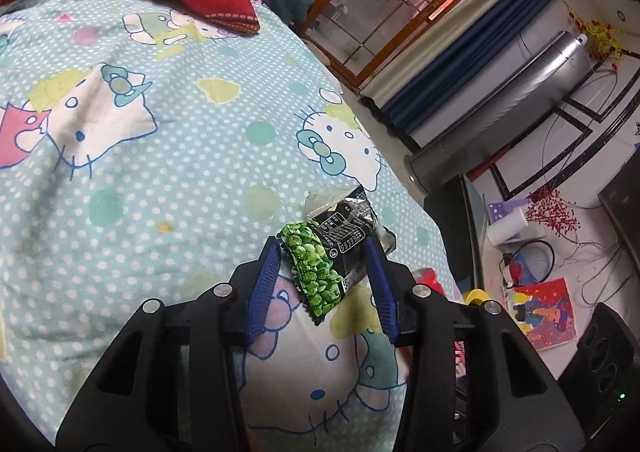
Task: Collect trash
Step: 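Grasp the green snack bag with the left tool while the right grasps the red candy tube, then carry the green snack bag and red candy tube over the yellow bin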
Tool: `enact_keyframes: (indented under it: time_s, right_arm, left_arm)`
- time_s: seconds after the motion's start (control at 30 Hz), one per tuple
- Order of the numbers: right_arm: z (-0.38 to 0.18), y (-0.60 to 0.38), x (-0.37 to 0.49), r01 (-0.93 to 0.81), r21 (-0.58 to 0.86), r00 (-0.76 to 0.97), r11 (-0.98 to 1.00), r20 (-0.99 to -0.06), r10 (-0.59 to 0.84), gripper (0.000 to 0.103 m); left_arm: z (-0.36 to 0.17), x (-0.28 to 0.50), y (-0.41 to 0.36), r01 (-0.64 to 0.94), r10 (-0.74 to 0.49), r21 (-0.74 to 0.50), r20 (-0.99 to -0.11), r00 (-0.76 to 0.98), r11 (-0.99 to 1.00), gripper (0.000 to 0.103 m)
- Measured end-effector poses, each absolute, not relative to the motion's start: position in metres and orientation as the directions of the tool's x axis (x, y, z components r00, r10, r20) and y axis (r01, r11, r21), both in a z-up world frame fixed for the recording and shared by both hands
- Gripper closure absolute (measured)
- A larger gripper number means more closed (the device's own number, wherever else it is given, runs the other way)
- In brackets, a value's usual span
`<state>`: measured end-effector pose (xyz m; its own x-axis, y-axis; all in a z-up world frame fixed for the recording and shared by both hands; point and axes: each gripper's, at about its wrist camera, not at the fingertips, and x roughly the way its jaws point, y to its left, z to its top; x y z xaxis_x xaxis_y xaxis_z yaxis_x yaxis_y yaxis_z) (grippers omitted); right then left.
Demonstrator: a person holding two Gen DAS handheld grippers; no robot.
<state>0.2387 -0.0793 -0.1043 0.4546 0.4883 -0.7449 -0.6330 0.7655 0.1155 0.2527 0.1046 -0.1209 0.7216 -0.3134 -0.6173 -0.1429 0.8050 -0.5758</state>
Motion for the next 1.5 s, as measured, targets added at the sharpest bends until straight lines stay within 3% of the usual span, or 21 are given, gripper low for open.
enact_keyframes:
  time_s: [0.07,0.2,0.27,0.57,1.5]
  right_arm:
    - [-0.102,-0.084,0.236,-0.625,0.121,0.461,0.772,-0.74,0.489,0.075]
    - [-0.096,-0.096,0.231,-0.602,0.131,0.479,0.787,-0.73,0.488,0.075]
    - [-0.094,-0.101,0.23,-0.593,0.133,0.489,0.794,-0.724,0.486,0.075]
    - [-0.077,-0.139,0.23,-0.528,0.167,0.543,0.833,-0.688,0.482,0.075]
    - [-0.058,-0.252,0.221,-0.312,0.191,0.687,0.931,-0.632,0.36,0.075]
  left_arm:
    - [-0.121,0.253,0.104,-0.145,-0.312,-0.574,-0.621,0.719,0.806,0.075]
    - [-0.121,0.252,0.102,-0.126,-0.332,-0.591,-0.603,0.726,0.797,0.093]
    - [-0.113,0.248,0.098,-0.102,-0.319,-0.57,-0.589,0.743,0.816,0.095]
    - [-0.082,0.228,0.059,0.041,-0.353,-0.512,-0.529,0.771,0.858,0.096]
    - [-0.046,0.205,-0.04,0.281,-0.481,-0.424,-0.502,0.719,0.861,0.096]
